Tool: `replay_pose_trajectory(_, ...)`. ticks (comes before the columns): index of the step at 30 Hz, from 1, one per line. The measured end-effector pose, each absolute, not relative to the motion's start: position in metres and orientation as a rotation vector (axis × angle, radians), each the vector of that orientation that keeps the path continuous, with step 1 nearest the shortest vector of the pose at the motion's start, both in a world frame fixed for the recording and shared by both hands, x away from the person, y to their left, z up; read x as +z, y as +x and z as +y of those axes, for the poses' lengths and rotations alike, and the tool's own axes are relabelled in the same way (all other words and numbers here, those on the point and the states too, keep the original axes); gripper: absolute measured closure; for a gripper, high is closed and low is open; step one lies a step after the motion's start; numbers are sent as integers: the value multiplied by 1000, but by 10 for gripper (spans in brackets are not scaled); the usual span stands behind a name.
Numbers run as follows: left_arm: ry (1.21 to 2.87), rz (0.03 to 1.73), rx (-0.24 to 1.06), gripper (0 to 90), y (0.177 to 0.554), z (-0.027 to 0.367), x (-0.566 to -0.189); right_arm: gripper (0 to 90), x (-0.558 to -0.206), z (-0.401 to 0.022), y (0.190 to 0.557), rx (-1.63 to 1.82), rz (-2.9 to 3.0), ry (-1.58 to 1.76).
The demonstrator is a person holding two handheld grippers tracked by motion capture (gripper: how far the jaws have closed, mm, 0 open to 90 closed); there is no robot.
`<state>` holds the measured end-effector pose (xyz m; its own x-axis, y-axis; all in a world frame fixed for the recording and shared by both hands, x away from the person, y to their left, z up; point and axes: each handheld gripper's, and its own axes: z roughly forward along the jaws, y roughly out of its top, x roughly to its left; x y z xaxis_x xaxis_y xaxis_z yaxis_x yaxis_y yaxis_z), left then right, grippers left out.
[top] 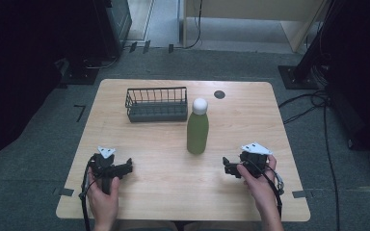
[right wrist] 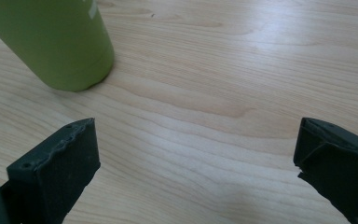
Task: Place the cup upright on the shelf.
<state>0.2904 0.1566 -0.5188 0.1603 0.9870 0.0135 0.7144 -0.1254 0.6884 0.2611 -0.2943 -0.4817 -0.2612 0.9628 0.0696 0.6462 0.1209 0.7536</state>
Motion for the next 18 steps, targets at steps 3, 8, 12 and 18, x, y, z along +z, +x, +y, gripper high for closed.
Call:
replay_pose_trajectory(3, 1903, 1610, 658, 1, 290, 157, -519, 0, -480, -289, 263, 973, 1975, 1542)
replay_pose_trajectory(8, 1904, 1610, 657, 1, 290, 157, -519, 0, -479, -280, 265, 992, 1988, 1524)
replay_pose_trajectory(12, 1903, 1610, 657, 1, 290, 157, -519, 0, -478, -271, 267, 986, 2007, 1492)
replay_pose_trajectory(18, 1904, 1609, 657, 1, 290, 157, -519, 0, -476, -256, 270, 1034, 2028, 1473)
